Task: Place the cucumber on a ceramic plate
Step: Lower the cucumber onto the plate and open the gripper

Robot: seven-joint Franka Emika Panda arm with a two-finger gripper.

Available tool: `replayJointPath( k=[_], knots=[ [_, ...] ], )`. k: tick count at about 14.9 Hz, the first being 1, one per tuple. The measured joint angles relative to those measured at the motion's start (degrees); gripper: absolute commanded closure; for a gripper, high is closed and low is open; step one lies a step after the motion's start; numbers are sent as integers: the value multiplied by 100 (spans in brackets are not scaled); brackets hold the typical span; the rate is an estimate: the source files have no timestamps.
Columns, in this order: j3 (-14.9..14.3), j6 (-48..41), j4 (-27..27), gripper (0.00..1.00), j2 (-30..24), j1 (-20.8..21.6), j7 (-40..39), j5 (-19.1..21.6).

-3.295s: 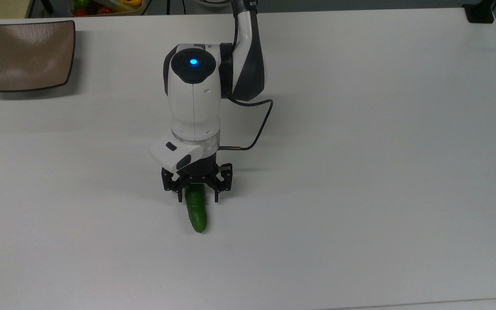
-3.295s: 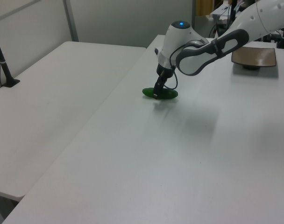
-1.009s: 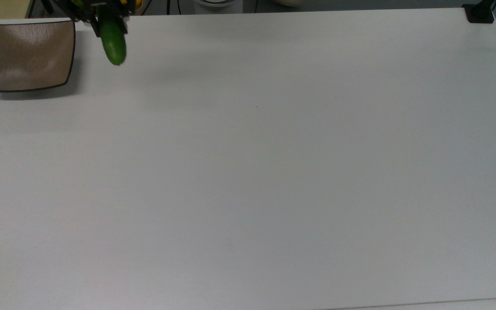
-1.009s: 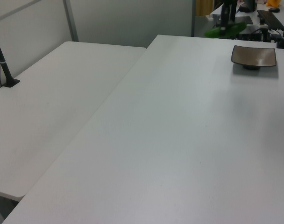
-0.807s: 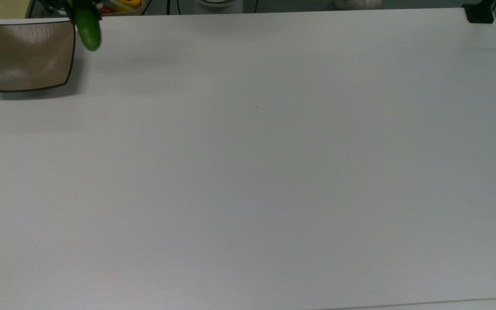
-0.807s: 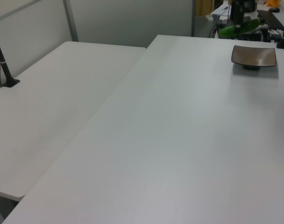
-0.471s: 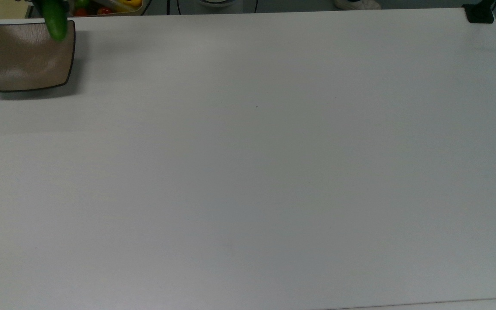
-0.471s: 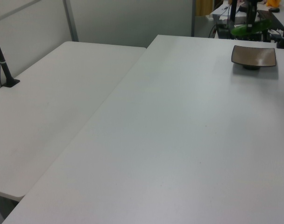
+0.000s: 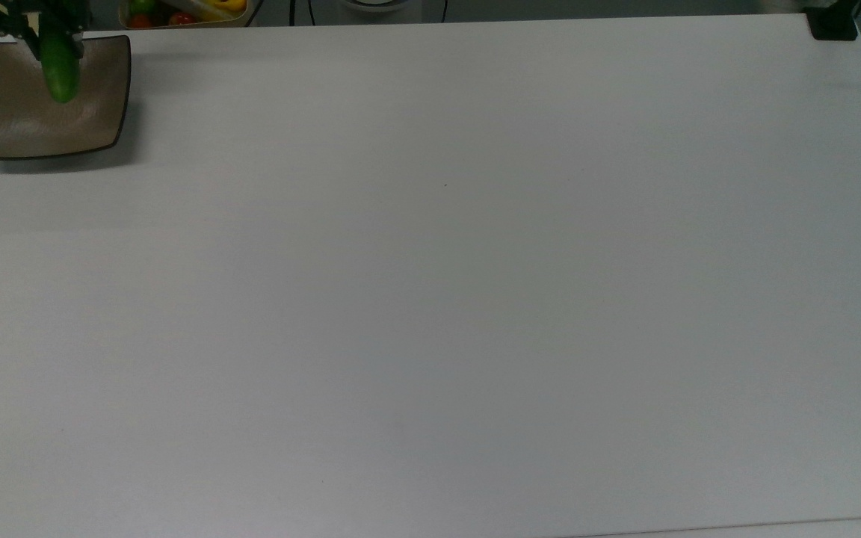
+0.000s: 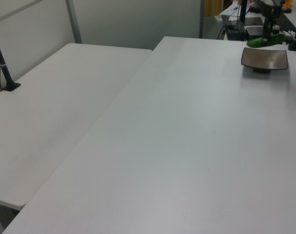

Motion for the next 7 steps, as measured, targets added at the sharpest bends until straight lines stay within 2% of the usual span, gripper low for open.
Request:
replayJointPath(
  k=[4, 7],
  knots=[
    [-1, 637, -29, 80, 602, -129, -103, 1],
    [-1, 922, -80, 72, 892, -180, -104, 1]
  ],
)
